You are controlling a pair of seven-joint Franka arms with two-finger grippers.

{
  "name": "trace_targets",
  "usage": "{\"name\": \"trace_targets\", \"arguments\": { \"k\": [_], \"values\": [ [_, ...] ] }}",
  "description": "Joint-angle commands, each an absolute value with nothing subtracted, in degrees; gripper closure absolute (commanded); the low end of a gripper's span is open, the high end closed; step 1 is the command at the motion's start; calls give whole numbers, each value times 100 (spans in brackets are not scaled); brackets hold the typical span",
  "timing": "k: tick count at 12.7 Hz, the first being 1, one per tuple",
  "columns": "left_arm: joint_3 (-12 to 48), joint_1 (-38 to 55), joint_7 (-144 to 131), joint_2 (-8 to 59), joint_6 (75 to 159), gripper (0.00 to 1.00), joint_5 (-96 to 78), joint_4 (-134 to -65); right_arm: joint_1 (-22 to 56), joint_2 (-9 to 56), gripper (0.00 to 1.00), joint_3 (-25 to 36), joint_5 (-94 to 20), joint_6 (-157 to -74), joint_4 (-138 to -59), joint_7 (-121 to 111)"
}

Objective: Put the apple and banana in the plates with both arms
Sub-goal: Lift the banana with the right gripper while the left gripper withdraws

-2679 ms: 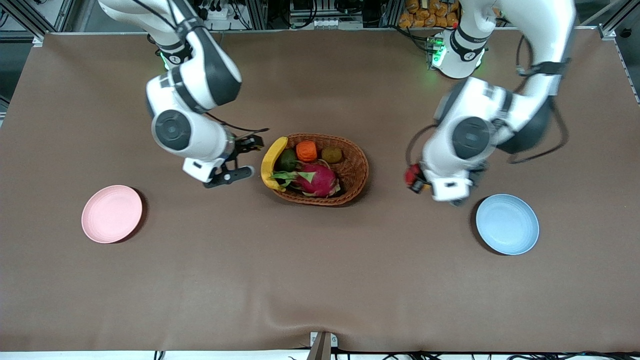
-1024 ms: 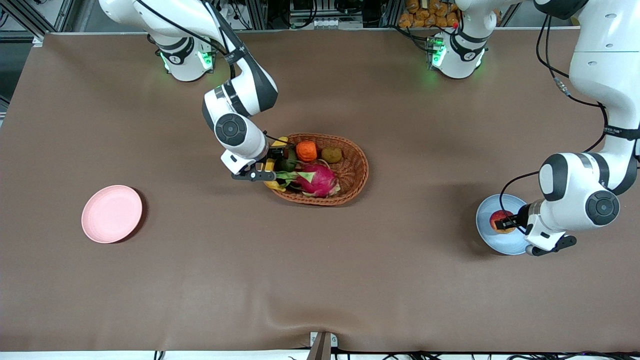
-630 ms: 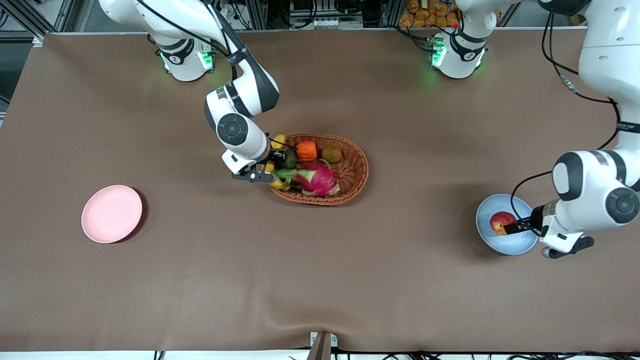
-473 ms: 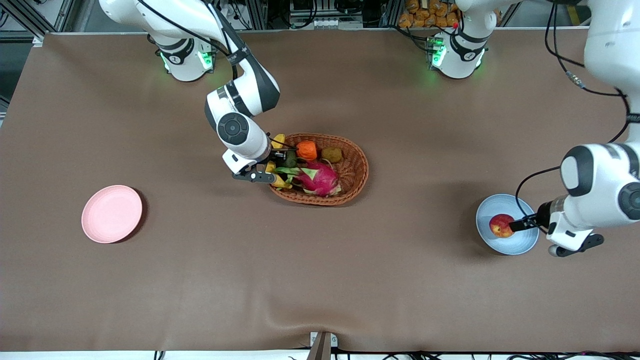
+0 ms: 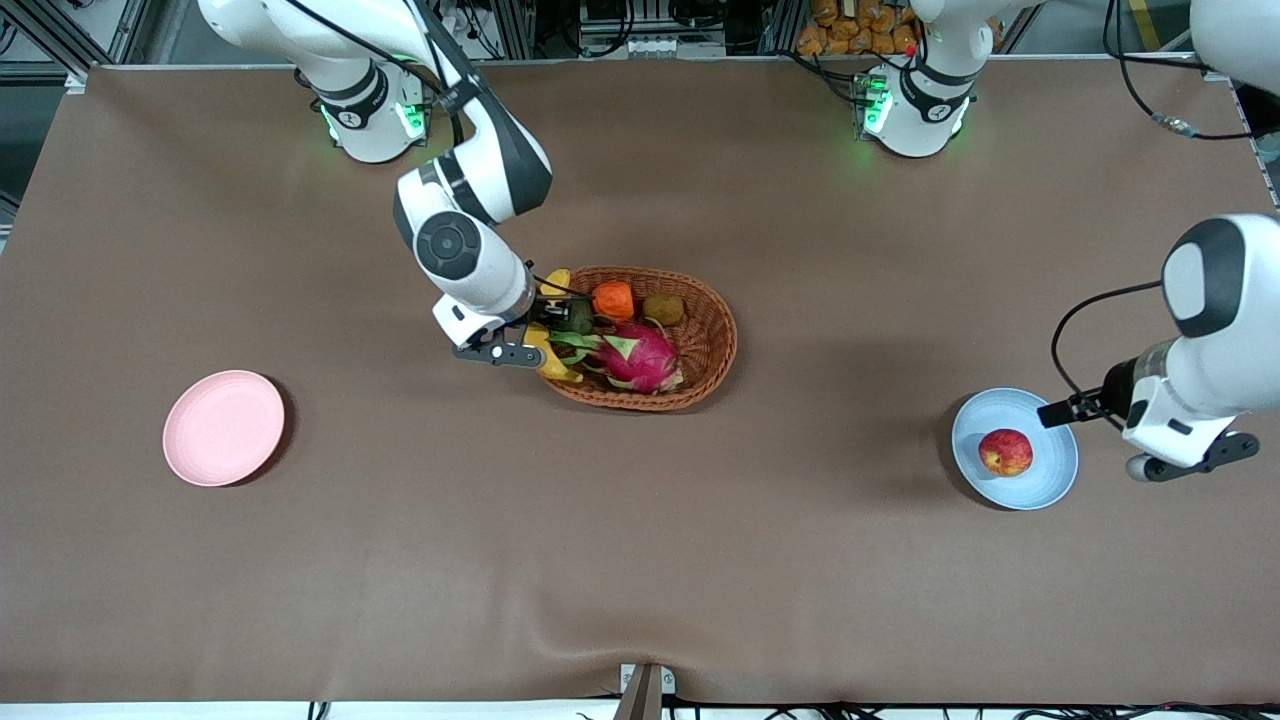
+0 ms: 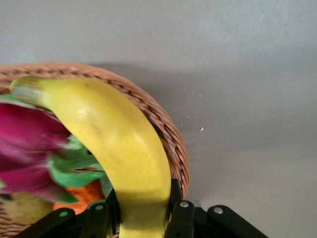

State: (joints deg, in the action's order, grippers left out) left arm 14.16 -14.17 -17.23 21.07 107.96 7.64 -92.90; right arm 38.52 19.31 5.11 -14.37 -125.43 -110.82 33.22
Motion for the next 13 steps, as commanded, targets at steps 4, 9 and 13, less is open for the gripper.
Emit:
{"name": "trace_targets", "arguments": {
  "k": [4, 9, 13],
  "values": [
    [1582, -1433, -1670, 1732, 10093, 0, 800, -8843, 3788, 1460, 87, 1045, -1117, -11648, -10679, 3182],
    [1600, -1459, -1661, 1372, 9036, 0, 800, -8095, 3788, 809, 100, 1879, -502, -10355, -10679, 3164],
    [1600, -1468, -1328, 1056, 8921, 0, 739, -8103, 3185, 975, 100, 2540, -396, -10633, -10714, 1648]
  ]
}}
